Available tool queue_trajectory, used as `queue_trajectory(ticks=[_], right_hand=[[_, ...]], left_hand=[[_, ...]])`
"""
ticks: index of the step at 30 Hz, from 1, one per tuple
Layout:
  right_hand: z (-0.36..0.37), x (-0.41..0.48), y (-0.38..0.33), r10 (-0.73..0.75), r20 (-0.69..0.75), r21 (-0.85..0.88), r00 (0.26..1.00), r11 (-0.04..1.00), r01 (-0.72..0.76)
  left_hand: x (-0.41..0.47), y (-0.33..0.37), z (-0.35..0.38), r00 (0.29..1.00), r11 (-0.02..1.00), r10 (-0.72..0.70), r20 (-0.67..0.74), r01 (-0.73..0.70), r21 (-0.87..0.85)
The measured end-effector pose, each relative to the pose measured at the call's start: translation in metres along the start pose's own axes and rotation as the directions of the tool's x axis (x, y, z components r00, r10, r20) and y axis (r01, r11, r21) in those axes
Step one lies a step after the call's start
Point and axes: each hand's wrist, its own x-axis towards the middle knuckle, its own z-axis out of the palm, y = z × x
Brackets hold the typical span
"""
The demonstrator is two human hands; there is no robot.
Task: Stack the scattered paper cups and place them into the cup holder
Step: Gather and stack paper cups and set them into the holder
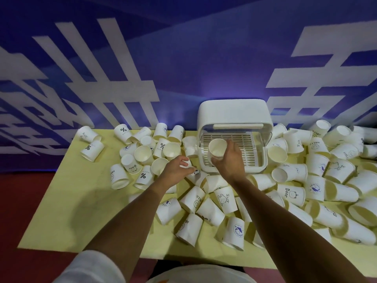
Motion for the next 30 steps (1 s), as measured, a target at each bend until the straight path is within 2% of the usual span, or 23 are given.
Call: queue_trajectory(ticks=[11, 21, 26, 30], right_hand=[[0.011, 0.006, -0.004, 0.027, 0.027, -0.096, 0.999, 0.995, -0.025], [0.011, 0.01, 0.002, 0.041, 0.09, -0.079, 0.995, 0.996, -0.033], [0.007, 0.007, 0.005, -0.002, 0.073, -0.056, 0.997, 0.998, 0.006], [0.002, -0.001, 0.003, -0.149, 0.022, -0.063, 0.989, 0.987, 0.15]], left_hand=[[0.007, -0.008, 0.003, 1.0, 1.0, -0.016, -0.011, 0.016, -0.012], [0.011, -0.015, 0.012, 0.999, 0.999, -0.042, -0.012, 0.042, -0.026], [0.008, -0.011, 0.018, 0.999, 0.998, -0.034, -0.036, 0.032, -0.052], [0.004, -0.008, 0.019, 0.997, 0.997, -0.034, -0.072, 0.029, -0.067]])
